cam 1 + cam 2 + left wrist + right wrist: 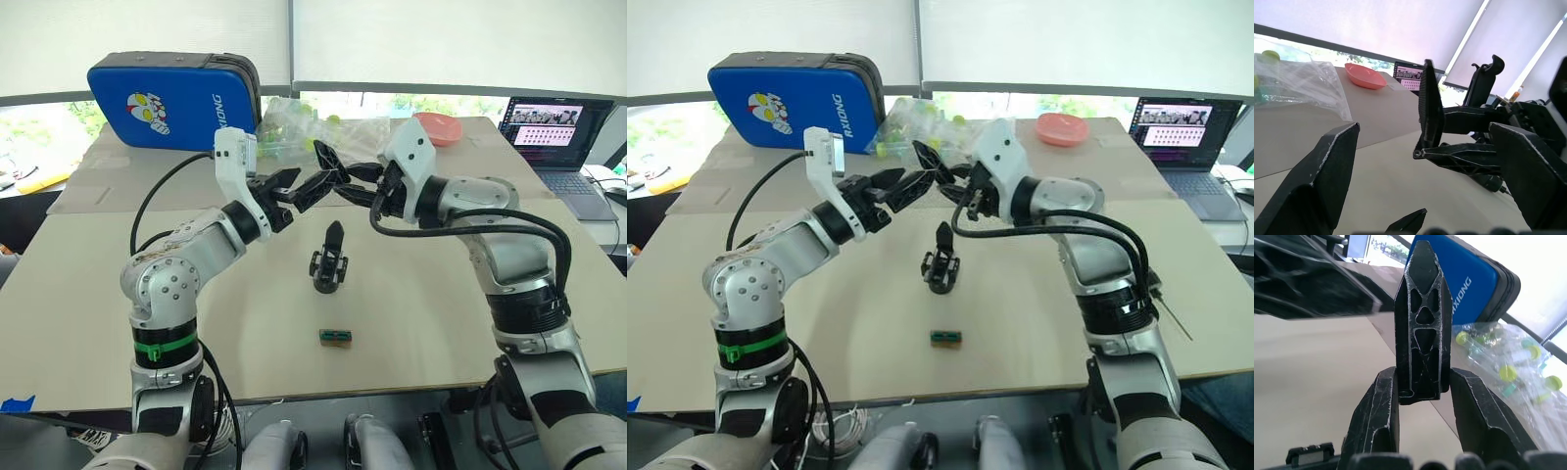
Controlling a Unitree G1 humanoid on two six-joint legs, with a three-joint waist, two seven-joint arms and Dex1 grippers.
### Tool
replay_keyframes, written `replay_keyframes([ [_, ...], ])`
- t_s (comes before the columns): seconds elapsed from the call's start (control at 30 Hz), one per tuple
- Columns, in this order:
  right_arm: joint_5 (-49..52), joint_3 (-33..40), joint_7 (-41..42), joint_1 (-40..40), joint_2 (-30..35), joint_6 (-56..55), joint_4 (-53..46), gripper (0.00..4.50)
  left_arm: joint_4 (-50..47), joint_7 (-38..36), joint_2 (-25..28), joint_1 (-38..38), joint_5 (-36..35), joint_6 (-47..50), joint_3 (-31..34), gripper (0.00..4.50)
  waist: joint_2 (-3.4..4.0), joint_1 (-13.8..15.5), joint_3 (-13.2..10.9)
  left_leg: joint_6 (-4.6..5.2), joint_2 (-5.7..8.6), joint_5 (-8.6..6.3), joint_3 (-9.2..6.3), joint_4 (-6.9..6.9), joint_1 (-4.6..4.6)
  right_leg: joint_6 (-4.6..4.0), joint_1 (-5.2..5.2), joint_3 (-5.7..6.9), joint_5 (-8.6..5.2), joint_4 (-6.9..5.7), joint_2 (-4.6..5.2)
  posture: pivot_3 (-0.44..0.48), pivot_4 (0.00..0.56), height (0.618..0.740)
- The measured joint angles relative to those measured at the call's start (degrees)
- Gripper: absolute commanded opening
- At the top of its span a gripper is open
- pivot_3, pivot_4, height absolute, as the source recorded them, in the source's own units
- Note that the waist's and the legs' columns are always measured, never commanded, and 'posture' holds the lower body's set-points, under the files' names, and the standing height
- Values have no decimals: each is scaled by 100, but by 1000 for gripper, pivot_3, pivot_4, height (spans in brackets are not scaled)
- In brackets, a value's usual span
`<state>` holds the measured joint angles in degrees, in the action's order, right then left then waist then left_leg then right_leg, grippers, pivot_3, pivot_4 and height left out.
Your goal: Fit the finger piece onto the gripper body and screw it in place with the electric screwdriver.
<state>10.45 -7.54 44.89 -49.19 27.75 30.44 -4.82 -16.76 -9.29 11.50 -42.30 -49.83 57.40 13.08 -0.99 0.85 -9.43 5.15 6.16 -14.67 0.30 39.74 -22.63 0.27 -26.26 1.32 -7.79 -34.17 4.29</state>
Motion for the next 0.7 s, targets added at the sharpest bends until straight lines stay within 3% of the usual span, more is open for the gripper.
replay_keyframes([
  [0.13,-1,-34,29,100,4,-56,-57,1117,-1,90,-87,-136,-149,-129,80,4500,0,-20,0,-1,-3,0,0,-3,1,0,-2,-1,0,-1,-3,0,150,740],
  [0.23,114,-35,127,290,-16,-113,-216,1117,-1,94,-137,-135,-193,-269,90,3607,0,-20,0,-5,-7,3,0,-4,3,0,-3,-1,0,-3,-6,0,150,740],
  [0.3,216,-33,127,343,-56,-117,-275,1117,-1,82,-107,-130,-190,-332,55,2671,0,-23,0,-6,-6,3,0,-3,4,0,-2,-2,0,-5,-7,0,150,740],
  [0.67,394,-22,1,350,-75,-14,-479,1117,70,93,-29,-40,-206,-391,-42,2662,0,-18,0,-6,-4,3,0,-4,8,0,1,-2,0,-4,-6,0,150,740],
  [0.7,395,-22,-16,350,-83,12,-480,1117,128,99,-28,-40,-215,-391,-30,2406,0,-18,0,-6,-4,3,0,-5,8,0,1,-2,0,-4,-7,0,150,740],
])
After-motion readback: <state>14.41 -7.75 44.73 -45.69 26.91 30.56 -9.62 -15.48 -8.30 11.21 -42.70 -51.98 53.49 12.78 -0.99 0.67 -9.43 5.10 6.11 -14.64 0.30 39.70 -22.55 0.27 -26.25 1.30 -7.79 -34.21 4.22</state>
